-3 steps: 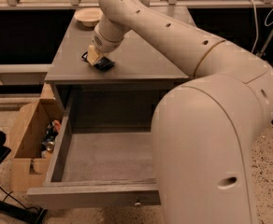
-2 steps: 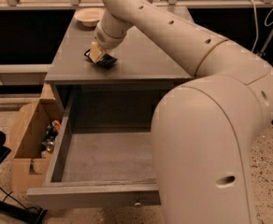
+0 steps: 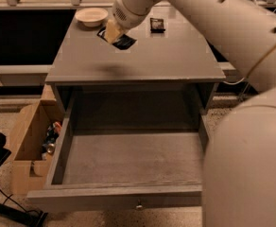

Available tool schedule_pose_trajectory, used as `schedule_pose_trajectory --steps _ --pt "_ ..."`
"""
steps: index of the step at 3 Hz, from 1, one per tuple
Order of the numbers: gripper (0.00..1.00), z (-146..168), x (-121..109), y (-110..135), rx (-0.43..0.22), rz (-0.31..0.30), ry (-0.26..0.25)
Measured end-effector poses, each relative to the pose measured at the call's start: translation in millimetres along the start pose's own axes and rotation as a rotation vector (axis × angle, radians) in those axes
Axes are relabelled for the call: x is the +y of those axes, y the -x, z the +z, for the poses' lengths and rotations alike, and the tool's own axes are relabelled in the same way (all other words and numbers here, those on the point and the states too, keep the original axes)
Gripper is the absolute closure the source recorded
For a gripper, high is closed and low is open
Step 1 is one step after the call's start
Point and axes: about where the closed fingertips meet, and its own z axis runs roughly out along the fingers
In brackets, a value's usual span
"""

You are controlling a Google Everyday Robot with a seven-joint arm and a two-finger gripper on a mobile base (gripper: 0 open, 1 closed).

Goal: Place rxbar blueberry into top drawer

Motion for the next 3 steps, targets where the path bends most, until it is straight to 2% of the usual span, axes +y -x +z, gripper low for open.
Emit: schedule_pose_trajectory --steps 1,2,3 --pt "1.00 -72 21 -12 -0.124 0.032 -0.008" --pt "1.00 -95 70 -27 -0.252 0.013 0.055" --pt "1.00 -57 117 -70 -0.320 0.024 0.168"
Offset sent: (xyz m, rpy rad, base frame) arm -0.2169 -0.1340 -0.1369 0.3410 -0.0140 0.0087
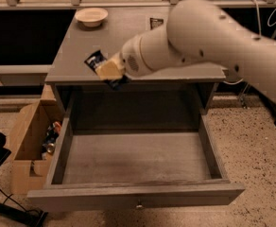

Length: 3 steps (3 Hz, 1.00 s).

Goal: Place rxbar blueberry into top drawer

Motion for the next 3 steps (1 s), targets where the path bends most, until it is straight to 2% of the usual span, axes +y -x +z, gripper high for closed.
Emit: schedule_pose_trajectory --steps 1,2,3 --pt "1.00 22 14 -116 0.042 0.097 0.093" --pt "1.00 23 -6 -236 0.131 0.207 0.102" --pt "1.00 37 -33 -303 0.235 0.273 0.086"
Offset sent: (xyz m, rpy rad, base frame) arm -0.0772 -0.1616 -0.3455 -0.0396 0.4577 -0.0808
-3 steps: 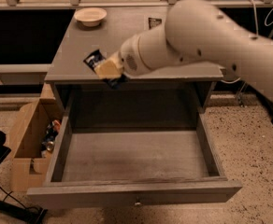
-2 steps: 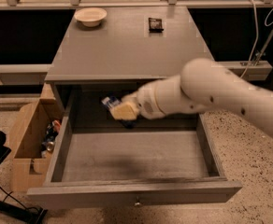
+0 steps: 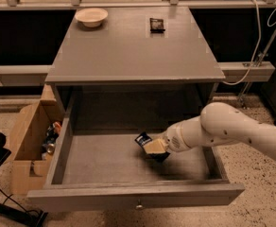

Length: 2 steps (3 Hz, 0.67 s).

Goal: Place rxbar blueberry into top drawer

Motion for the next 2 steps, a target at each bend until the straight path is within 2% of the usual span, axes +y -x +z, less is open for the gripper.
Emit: schedule_pose_trajectory --steps 1,2 --pt "0.82 1.1 -6.0 -5.6 0.013 0.008 -0.008" --pt "0.58 2.5 -5.3 -6.0 0.015 0.008 -0.006"
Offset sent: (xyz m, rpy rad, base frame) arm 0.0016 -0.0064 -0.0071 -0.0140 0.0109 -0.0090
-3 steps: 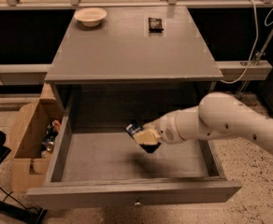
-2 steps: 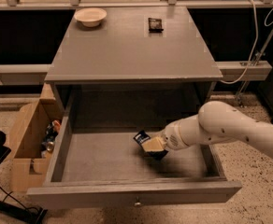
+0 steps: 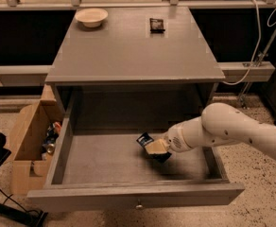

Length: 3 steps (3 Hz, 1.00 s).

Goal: Place rxbar blueberry into top drawer

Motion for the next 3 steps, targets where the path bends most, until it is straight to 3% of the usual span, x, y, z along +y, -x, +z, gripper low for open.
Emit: schedule_pose_trajectory --steps 2,3 --pt "0.12 2.5 2.1 -0.1 0.003 -0.002 0.005" --pt "0.00 3.5 2.9 -0.2 0.004 -0.003 0.008"
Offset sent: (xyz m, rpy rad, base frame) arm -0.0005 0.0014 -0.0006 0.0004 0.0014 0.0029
